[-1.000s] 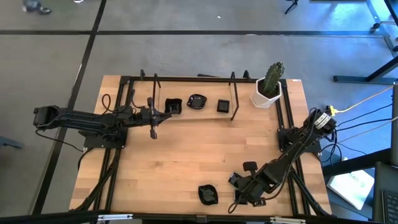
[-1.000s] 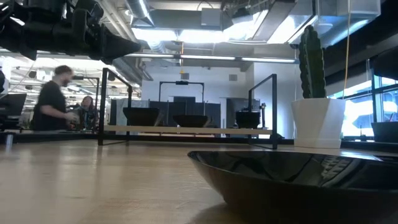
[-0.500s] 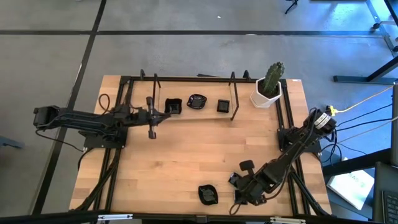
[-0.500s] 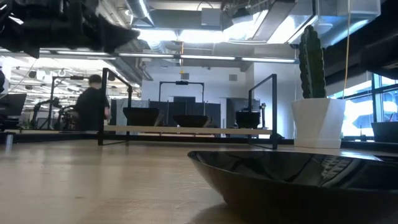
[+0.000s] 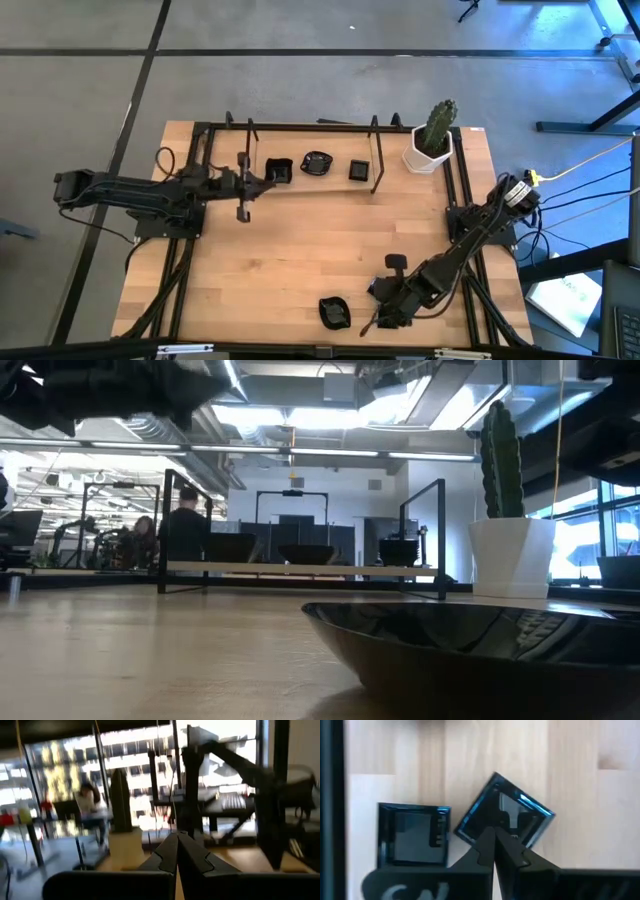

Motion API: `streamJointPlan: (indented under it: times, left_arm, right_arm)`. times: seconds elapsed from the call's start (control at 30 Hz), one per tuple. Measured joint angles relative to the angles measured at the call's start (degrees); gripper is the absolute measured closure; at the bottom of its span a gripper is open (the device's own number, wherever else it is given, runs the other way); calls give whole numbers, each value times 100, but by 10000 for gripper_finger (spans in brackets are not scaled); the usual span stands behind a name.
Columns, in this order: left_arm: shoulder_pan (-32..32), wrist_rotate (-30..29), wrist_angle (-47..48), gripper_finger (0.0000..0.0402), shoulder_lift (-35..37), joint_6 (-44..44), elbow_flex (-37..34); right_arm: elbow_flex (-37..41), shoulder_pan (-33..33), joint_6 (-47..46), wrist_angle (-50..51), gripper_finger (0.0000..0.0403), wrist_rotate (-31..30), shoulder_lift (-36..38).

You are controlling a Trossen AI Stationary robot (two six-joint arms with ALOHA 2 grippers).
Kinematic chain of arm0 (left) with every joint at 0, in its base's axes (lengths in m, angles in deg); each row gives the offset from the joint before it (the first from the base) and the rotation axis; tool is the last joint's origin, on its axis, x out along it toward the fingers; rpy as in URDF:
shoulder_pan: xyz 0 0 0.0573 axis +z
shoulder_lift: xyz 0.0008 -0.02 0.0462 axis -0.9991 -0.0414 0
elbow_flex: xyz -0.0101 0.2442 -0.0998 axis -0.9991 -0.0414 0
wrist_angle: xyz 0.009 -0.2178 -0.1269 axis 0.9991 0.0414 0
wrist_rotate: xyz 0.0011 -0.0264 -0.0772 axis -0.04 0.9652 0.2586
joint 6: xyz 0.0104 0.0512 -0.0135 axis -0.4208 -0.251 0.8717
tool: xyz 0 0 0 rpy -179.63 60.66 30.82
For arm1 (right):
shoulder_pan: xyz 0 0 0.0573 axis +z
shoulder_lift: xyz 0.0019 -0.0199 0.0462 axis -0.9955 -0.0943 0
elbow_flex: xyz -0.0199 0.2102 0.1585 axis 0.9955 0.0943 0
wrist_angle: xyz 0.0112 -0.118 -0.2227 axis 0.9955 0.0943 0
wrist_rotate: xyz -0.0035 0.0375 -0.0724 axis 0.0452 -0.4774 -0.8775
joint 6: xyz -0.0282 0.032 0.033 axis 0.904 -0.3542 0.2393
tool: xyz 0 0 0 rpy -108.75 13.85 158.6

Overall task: Pick & Place Mini shaped plates
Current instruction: Stack the top square plate on the top of the square plate on the shelf

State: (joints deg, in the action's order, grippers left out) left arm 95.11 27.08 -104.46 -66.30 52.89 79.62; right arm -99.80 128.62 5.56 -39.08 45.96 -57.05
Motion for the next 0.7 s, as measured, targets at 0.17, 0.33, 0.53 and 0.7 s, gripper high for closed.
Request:
streamJointPlan:
  times: [0.17, 0.33, 0.53, 0.7]
  left_arm:
    - [0, -33, 941, 396, -4, -48, 0]
    - [0, -31, 837, 396, 1, -101, 0]
    - [0, -33, 784, 395, 2, -123, 0]
    - [0, -31, 786, 399, 2, -261, 0]
  right_arm:
    - [-1, 138, -52, -109, 395, -661, -7]
    - [-1, 135, -165, -79, 395, 5, -7]
    - [-1, 168, -200, -6, 395, 712, -7]
    - [-1, 199, -34, -8, 395, 320, -7]
